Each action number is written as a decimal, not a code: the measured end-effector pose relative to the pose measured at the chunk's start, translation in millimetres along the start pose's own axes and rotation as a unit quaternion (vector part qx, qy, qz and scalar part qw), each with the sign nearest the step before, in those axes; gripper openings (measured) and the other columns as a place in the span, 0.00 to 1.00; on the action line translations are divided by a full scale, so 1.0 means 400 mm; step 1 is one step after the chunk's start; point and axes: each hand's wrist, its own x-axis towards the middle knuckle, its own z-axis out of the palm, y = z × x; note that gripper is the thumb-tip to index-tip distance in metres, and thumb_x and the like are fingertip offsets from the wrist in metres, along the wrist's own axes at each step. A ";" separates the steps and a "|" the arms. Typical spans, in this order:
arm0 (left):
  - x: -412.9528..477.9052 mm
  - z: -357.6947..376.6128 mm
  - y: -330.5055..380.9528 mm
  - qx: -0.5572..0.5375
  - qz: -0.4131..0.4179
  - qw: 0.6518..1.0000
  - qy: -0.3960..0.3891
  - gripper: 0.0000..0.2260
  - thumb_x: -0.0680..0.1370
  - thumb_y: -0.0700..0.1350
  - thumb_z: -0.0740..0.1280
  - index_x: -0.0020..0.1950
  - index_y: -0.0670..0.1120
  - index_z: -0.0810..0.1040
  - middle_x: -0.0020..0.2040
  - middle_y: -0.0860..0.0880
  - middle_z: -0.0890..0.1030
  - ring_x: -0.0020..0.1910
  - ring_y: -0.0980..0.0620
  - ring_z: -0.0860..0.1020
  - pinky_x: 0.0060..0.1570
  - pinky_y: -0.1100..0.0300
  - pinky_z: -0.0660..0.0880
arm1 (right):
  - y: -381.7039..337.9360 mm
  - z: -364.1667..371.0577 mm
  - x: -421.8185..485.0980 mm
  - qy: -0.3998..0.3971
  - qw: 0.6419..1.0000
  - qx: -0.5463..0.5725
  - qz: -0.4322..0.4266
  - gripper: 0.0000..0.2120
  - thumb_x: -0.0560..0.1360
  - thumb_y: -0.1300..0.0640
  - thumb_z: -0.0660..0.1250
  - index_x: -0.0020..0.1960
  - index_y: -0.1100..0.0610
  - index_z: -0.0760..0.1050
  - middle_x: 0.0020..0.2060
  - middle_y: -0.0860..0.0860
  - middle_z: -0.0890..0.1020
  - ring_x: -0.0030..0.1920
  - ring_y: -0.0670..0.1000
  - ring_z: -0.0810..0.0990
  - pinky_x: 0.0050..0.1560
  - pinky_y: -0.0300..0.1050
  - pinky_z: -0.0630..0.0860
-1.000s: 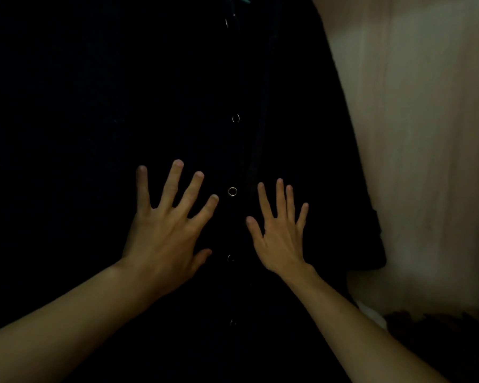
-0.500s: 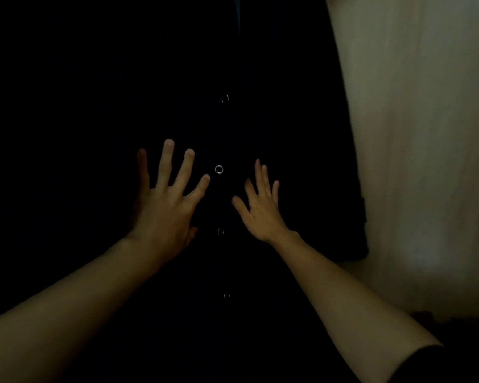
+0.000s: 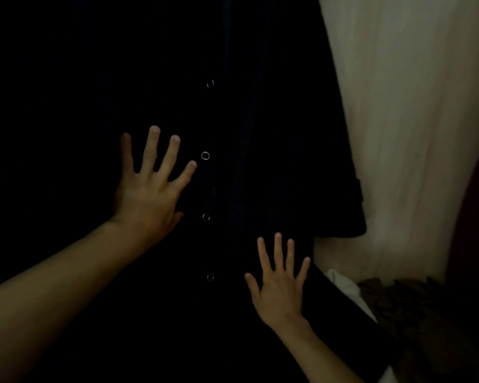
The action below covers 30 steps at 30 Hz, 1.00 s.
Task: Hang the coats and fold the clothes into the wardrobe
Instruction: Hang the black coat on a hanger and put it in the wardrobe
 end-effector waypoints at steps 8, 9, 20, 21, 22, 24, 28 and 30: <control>-0.012 0.011 -0.005 -0.011 0.006 0.999 0.032 0.47 0.70 0.73 0.59 0.80 0.54 0.42 0.79 0.36 0.36 0.74 0.28 0.32 0.66 0.25 0.34 | -0.058 0.042 0.080 -0.059 0.995 0.085 0.013 0.39 0.72 0.24 0.39 0.74 0.38 0.25 0.73 0.49 0.22 0.73 0.57 0.22 0.69 0.73 0.34; -0.011 0.015 -0.004 -0.011 0.005 0.999 0.035 0.47 0.70 0.73 0.59 0.80 0.54 0.42 0.79 0.36 0.37 0.74 0.28 0.32 0.66 0.25 0.34 | -0.066 0.054 0.100 -0.066 0.992 0.103 -0.001 0.39 0.71 0.23 0.38 0.74 0.37 0.25 0.73 0.48 0.22 0.73 0.57 0.22 0.69 0.73 0.33; 0.006 0.045 -0.001 -0.007 -0.002 1.000 0.025 0.47 0.69 0.74 0.60 0.81 0.54 0.45 0.79 0.35 0.38 0.74 0.27 0.34 0.66 0.25 0.35 | -0.101 0.107 0.207 -0.153 0.966 0.179 -0.105 0.39 0.74 0.28 0.48 0.72 0.35 0.24 0.72 0.45 0.22 0.73 0.53 0.23 0.72 0.67 0.35; 0.005 0.042 -0.002 -0.004 -0.003 1.000 0.021 0.47 0.69 0.74 0.59 0.81 0.54 0.45 0.79 0.35 0.38 0.74 0.27 0.33 0.66 0.25 0.36 | -0.095 0.098 0.187 -0.162 0.963 0.184 -0.108 0.38 0.75 0.29 0.48 0.70 0.33 0.23 0.73 0.45 0.23 0.74 0.52 0.25 0.72 0.66 0.35; 0.006 0.038 -0.001 0.000 -0.004 1.000 0.017 0.47 0.70 0.74 0.59 0.81 0.54 0.44 0.79 0.35 0.37 0.74 0.27 0.33 0.66 0.25 0.36 | -0.090 0.090 0.162 -0.173 0.961 0.187 -0.107 0.37 0.76 0.30 0.49 0.70 0.32 0.23 0.74 0.45 0.25 0.75 0.53 0.27 0.73 0.65 0.35; 0.003 0.028 0.001 0.002 -0.003 1.000 0.009 0.47 0.70 0.74 0.57 0.80 0.54 0.43 0.78 0.35 0.36 0.73 0.27 0.32 0.66 0.25 0.36 | -0.081 0.075 0.103 -0.192 0.958 0.183 -0.106 0.35 0.78 0.32 0.49 0.72 0.33 0.25 0.76 0.46 0.29 0.76 0.53 0.30 0.74 0.64 0.34; -0.033 0.003 0.022 -0.025 0.023 0.999 -0.025 0.46 0.71 0.73 0.58 0.80 0.54 0.44 0.79 0.36 0.37 0.75 0.30 0.33 0.64 0.24 0.33 | -0.077 0.044 -0.017 -0.194 0.962 0.160 -0.106 0.32 0.81 0.37 0.47 0.76 0.37 0.32 0.79 0.48 0.36 0.78 0.54 0.34 0.74 0.64 0.34; -0.078 -0.012 0.048 -0.044 0.031 0.998 -0.043 0.45 0.70 0.74 0.56 0.80 0.54 0.45 0.79 0.37 0.39 0.76 0.32 0.34 0.64 0.24 0.31 | -0.074 0.029 -0.061 -0.188 0.969 0.132 -0.088 0.31 0.81 0.37 0.46 0.78 0.41 0.35 0.80 0.50 0.39 0.79 0.55 0.36 0.74 0.65 0.35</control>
